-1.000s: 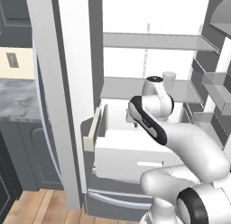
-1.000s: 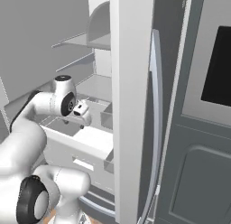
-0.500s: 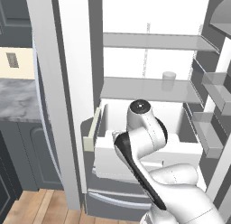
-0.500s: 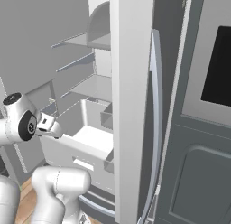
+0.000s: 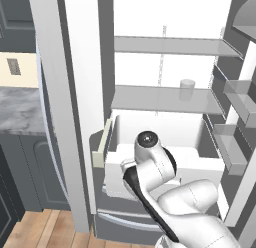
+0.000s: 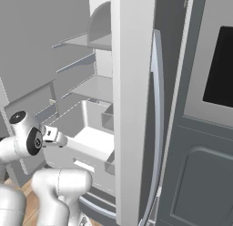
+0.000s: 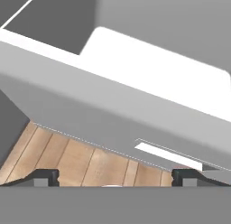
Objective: Place the bell pepper and cucumber inside the fridge drawer. Close the drawer after placing the vegetables.
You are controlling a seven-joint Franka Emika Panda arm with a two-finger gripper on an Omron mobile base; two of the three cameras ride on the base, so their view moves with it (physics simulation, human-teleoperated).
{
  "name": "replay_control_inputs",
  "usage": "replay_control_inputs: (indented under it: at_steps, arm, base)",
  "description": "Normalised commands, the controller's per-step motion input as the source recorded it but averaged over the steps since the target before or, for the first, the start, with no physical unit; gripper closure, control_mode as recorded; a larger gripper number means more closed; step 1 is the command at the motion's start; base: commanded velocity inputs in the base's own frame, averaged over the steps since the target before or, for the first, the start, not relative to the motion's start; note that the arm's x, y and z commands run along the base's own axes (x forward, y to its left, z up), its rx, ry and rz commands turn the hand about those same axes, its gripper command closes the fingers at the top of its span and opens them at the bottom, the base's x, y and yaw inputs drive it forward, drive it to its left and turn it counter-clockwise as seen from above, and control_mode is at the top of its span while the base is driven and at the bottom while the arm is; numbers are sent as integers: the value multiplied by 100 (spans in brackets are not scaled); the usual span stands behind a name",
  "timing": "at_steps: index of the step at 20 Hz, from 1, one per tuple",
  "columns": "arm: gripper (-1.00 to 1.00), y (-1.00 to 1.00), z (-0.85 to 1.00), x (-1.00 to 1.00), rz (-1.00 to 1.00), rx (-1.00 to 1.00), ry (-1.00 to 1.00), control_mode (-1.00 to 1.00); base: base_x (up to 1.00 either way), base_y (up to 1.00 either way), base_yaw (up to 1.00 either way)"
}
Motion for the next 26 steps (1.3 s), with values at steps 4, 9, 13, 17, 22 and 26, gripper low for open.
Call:
replay_control_inputs:
  at_steps: [4, 9, 13, 17, 22, 26]
  arm:
    - [-100, -16, -21, 55, 3, 0, 13, -100]
    - [-100, -34, -9, 66, 1, 0, 10, -100]
    - [-100, -38, -10, 75, 1, 3, 2, -100]
    - [-100, -27, -1, 78, 0, 7, -2, -100]
    - [-100, -4, -1, 60, 0, 3, -7, -100]
    - [-100, -1, -28, 48, 0, 0, -5, -100]
  base:
    - [0, 0, 0]
    - [0, 0, 0]
    - [0, 0, 0]
    - [0, 0, 0]
    - [0, 0, 0]
    - [0, 0, 0]
